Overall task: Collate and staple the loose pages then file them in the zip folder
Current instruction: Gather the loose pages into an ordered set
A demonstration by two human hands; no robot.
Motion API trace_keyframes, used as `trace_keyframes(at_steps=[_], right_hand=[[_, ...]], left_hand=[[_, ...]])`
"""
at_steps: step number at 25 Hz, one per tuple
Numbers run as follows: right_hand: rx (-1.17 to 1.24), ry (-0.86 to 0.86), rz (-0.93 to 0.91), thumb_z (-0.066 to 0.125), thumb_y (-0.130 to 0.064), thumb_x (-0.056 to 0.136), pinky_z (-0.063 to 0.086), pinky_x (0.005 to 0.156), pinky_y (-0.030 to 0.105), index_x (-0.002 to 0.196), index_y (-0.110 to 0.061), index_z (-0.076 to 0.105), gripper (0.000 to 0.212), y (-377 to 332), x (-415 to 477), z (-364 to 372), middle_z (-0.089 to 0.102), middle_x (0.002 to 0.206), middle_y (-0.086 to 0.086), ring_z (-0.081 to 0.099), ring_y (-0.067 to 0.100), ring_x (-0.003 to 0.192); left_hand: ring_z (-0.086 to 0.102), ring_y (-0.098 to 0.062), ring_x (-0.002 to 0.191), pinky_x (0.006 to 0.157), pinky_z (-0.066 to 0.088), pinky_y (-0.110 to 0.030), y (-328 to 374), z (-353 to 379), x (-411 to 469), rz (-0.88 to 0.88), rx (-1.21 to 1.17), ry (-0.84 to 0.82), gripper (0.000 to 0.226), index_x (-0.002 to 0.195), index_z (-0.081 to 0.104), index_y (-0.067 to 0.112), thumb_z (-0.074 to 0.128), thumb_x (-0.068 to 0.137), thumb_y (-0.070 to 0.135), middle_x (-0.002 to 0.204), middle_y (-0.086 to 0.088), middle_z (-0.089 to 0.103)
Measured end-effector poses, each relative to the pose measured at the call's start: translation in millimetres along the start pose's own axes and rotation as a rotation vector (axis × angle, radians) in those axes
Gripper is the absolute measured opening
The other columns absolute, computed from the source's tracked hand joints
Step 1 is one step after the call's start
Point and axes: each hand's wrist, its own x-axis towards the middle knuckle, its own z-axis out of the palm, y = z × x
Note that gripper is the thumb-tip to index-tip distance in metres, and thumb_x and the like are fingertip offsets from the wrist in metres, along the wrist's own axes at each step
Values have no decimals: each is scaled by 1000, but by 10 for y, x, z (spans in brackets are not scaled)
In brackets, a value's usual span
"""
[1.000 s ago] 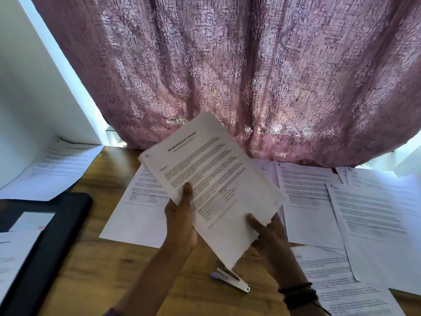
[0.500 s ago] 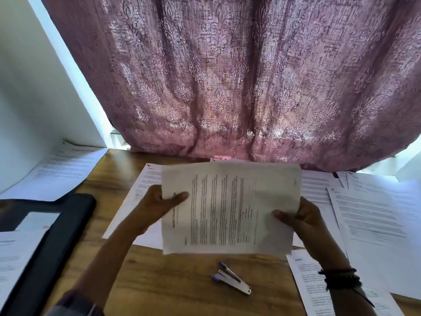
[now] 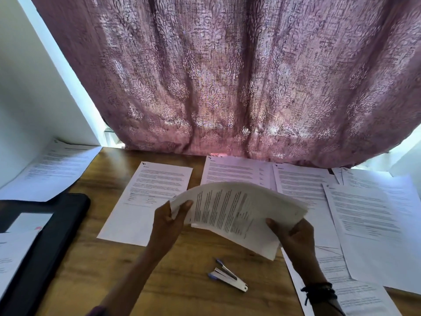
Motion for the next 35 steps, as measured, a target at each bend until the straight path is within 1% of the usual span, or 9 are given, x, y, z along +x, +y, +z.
trace_keyframes(at_steps=[2, 4, 11, 17, 20, 23, 27, 32, 35], right_hand=[[-6, 16, -11, 80, -52, 71, 62, 65, 36, 111, -13, 66, 57, 31, 21, -9, 70, 100, 9, 70, 20, 92], [-26, -24, 10, 79, -23, 76, 62, 70, 36, 118, -8, 61, 48, 110, 27, 10, 68, 105, 8, 67, 19, 99], [-178, -22, 18, 70, 2, 85, 52, 64, 8, 106, -2, 59, 25, 263, 6, 101, 65, 92, 2, 65, 16, 89], [-244, -124, 54, 60, -8, 94, 58, 76, 21, 122, -11, 56, 28, 398, 37, 136, 67, 111, 6, 66, 26, 104], [-72, -215, 190, 62, -5, 93, 61, 81, 35, 125, -18, 55, 36, 177, 59, 99, 70, 112, 4, 70, 21, 101], [295, -294, 406, 79, -14, 79, 58, 85, 53, 125, -20, 61, 50, -20, 37, 13, 70, 116, 13, 67, 34, 108], [584, -180, 485, 69, 2, 77, 60, 76, 39, 125, -12, 59, 51, -173, -163, 166, 69, 115, 19, 69, 35, 104], [285, -123, 394, 75, -9, 83, 59, 88, 43, 120, -21, 61, 40, -114, -519, 484, 74, 108, 3, 70, 21, 103], [109, -176, 400, 73, -29, 85, 60, 86, 41, 116, -23, 60, 34, -88, -480, 520, 74, 105, -3, 71, 15, 97]], left_hand=[[69, -7, 93, 74, 59, -25, -18, 35, 17, 12, -14, 13, 21, 106, 63, 25, 64, 85, 29, 93, 5, 71], [69, -14, 96, 73, 61, -30, -84, 62, 11, -39, -39, -41, 28, 111, 62, 21, 67, 85, 33, 99, 1, 70], [70, -8, 93, 69, 58, -20, -144, 51, 62, 23, 35, -29, 20, 107, 62, 25, 56, 88, 31, 97, 8, 70], [67, -23, 102, 74, 59, -26, -279, -10, 61, -114, 48, -84, 16, 111, 59, 27, 55, 95, 29, 106, 5, 68], [68, -24, 103, 75, 59, -27, 4, -155, 232, -162, 83, -156, 21, 111, 62, 29, 63, 91, 34, 106, 7, 72], [61, -32, 118, 90, 55, -48, 211, -379, 317, -381, -419, -325, 70, 128, 60, 24, 70, 72, 64, 126, -9, 66], [47, -39, 131, 101, 41, -62, 215, -357, 117, -571, -997, -359, 94, 141, 48, 14, 56, 73, 78, 143, -18, 49], [64, -29, 113, 81, 57, -49, 221, 305, -66, -459, -505, -189, 50, 136, 50, 28, 52, 89, 43, 122, -7, 68], [64, -28, 112, 86, 56, -50, 130, 420, -66, -424, -440, 10, 44, 134, 54, 22, 61, 90, 19, 119, -6, 69]])
